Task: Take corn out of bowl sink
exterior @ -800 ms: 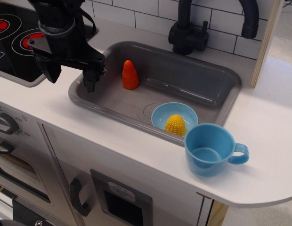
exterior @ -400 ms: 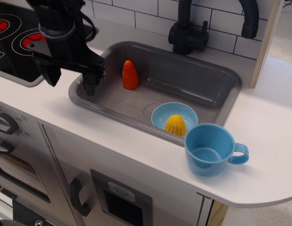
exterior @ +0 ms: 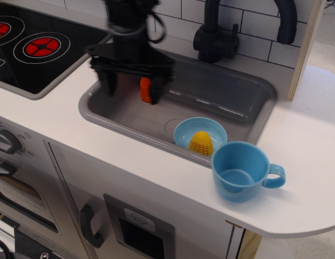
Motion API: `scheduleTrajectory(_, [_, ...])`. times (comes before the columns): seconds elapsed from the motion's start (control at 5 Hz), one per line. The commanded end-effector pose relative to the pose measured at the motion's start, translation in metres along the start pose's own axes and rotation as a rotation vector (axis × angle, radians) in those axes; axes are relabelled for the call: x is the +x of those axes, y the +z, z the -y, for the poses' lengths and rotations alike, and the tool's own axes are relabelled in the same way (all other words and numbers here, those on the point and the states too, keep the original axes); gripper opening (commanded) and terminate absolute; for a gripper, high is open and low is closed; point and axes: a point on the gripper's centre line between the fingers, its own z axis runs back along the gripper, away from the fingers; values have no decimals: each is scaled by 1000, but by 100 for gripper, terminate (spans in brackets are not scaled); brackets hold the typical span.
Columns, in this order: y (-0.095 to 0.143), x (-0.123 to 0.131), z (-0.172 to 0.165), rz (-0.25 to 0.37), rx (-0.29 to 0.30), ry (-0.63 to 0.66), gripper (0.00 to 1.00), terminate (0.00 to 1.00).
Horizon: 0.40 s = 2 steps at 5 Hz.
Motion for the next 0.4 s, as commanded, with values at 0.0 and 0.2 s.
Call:
scheduleTrajectory(0.0, [6, 16, 46, 7, -19, 36, 100, 0])
scheduleTrajectory(0.2, [-6, 12, 61, 1, 7, 43, 100, 0])
